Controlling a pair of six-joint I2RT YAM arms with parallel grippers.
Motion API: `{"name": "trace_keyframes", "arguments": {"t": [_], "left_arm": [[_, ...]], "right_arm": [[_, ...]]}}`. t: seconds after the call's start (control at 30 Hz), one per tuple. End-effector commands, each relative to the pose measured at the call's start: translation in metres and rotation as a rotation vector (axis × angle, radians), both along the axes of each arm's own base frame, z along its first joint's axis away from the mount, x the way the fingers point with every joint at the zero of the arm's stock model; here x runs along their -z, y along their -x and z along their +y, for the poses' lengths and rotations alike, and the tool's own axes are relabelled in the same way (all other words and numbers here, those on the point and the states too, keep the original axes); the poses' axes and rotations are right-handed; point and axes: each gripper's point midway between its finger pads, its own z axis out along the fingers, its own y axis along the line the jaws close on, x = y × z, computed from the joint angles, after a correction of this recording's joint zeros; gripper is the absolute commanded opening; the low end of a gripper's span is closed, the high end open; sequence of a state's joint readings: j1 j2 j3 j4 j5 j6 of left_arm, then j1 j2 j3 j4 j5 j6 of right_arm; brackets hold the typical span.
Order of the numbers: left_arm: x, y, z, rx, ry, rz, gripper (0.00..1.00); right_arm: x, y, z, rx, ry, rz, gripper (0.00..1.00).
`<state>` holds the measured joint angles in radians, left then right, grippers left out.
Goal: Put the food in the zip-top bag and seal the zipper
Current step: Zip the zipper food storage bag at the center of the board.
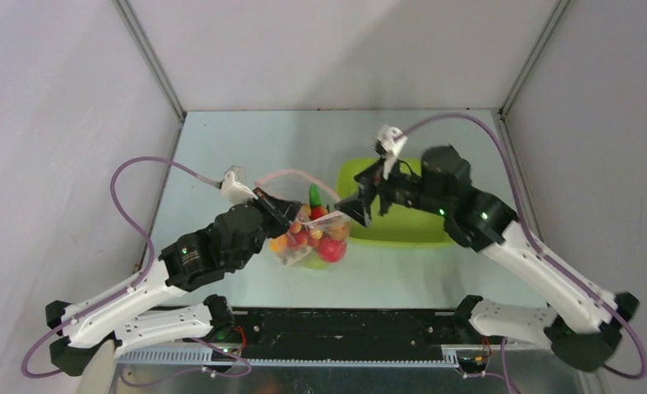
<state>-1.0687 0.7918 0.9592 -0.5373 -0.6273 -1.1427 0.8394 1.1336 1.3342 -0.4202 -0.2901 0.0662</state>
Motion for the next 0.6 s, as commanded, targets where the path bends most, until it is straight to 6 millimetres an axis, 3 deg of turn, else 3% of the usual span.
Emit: {"name": "trace_keyframes", "arguments": {"t": [0.0,0.17,0.27,0.57], "left_arm": [[-0.013,-0.005,0.004,-0.048,0.06,-0.033,0.0],[-0.014,-0.003,0.004,-0.038,0.064,-0.031,0.0],[-0.016,-0.001,0.006,-0.036,0.074,-0.032,0.0],[-0.017,0.003,0.002,-0.007,0.102,-0.028,0.0]], "right_arm": [[0.009,0.019,-0.022,-0.02,-0.051,-0.102,0.89],[0.038,0.041,-0.045,-0.084,-0.066,-0.271,0.88],[0.042,0.053,-0.049,-0.138,-0.107,-0.322,0.88],[0.058,0.037,-0.039,-0.17,-0.166,-0.416,0.87]]}}
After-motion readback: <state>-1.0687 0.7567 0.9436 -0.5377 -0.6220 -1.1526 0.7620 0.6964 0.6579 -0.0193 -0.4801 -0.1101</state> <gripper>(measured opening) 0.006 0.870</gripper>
